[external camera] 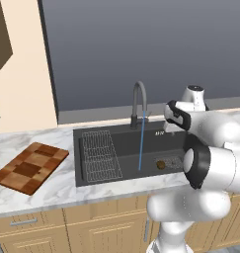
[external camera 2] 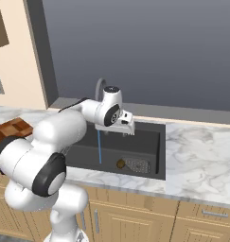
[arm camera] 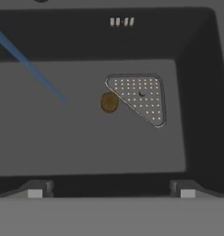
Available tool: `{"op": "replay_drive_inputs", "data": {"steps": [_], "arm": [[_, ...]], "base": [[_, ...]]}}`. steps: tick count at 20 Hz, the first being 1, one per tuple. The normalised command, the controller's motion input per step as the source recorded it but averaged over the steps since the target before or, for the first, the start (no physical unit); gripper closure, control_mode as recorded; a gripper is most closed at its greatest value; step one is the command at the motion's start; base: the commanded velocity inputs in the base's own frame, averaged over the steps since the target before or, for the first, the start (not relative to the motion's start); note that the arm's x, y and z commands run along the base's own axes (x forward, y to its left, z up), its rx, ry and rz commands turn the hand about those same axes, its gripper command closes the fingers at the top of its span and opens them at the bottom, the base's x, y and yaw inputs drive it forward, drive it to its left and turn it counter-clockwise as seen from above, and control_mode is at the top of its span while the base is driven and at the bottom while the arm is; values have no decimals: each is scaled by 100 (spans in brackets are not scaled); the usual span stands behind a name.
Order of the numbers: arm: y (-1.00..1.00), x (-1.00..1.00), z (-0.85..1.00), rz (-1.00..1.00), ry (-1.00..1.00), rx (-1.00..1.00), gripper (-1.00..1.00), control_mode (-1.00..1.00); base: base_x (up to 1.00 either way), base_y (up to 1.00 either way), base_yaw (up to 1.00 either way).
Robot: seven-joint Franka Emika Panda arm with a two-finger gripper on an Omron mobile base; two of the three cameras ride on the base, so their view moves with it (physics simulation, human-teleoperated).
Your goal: Pick the kiwi from the sink and place it on the cutting board to airdry. Then turn off the sink faucet.
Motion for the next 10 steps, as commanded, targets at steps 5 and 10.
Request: {"op": "replay_drive_inputs", "data": {"steps": [5, 10], "arm": [[0, 0, -27, 0, 0, 0, -100, -100], [0, 0, -28, 0, -1, 0, -100, -100]], "base": [[0, 0, 0], [0, 0, 0]]}}
